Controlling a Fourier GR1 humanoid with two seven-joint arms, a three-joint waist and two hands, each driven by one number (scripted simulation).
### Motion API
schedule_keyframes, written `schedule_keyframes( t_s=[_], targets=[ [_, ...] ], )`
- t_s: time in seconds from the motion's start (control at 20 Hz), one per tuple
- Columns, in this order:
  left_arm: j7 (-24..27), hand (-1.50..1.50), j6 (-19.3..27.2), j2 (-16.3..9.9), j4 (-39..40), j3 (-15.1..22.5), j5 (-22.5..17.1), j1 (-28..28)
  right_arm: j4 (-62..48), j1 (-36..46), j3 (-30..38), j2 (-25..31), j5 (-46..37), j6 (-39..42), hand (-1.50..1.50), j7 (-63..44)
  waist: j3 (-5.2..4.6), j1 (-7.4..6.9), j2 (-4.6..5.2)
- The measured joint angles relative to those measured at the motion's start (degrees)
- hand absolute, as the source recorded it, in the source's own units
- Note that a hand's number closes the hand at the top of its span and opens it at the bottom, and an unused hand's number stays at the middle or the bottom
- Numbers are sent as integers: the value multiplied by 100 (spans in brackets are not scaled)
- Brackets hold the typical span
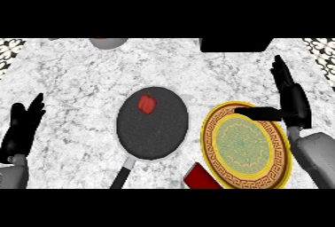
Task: Pick the bell pepper from the plate and place it in the pan
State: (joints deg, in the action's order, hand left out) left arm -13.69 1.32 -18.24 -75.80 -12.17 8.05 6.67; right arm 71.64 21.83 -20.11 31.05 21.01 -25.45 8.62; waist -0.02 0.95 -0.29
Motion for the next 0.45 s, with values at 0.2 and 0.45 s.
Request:
schedule_keyframes(
  t_s=[0.2,0.45],
  targets=[
    [32,0,-63,-15,33,-24,-7,-1,401,-586,518,620,236,701,-150,120,1,-20,10],
    [74,0,-84,9,18,-42,13,-7,589,-1167,1163,1085,385,1516,-150,318,2,-50,18]
  ],
)
